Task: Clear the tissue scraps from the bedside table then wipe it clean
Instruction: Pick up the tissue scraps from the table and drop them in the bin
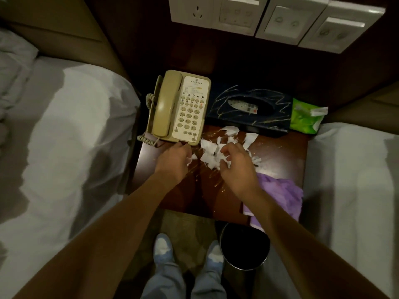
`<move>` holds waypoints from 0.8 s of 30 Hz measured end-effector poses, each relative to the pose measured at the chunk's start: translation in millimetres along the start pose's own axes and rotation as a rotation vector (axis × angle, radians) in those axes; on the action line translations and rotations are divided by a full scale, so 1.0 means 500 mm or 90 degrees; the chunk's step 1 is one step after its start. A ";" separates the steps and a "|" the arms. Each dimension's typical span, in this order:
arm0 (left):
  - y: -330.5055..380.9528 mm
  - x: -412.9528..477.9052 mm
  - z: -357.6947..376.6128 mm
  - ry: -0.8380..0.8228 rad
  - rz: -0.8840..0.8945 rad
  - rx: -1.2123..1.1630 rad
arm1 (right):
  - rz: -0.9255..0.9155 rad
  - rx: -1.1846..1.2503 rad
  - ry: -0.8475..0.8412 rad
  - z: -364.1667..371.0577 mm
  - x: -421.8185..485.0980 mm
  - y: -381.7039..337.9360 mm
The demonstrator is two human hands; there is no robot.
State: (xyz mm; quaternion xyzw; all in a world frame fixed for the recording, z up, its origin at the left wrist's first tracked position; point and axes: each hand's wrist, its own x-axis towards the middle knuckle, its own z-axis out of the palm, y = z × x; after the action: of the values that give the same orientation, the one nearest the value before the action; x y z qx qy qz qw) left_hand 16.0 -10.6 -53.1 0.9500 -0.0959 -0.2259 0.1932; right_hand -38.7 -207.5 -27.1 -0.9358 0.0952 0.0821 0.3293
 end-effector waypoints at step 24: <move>0.043 0.024 -0.026 0.065 -0.086 -0.308 | -0.010 0.012 0.052 0.015 0.092 -0.051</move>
State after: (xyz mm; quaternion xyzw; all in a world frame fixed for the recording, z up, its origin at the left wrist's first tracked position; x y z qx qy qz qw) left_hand 30.8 -29.0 -38.2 0.8905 0.0345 -0.2062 0.4042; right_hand 11.1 -189.0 -27.3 -0.9359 0.1020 0.0403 0.3349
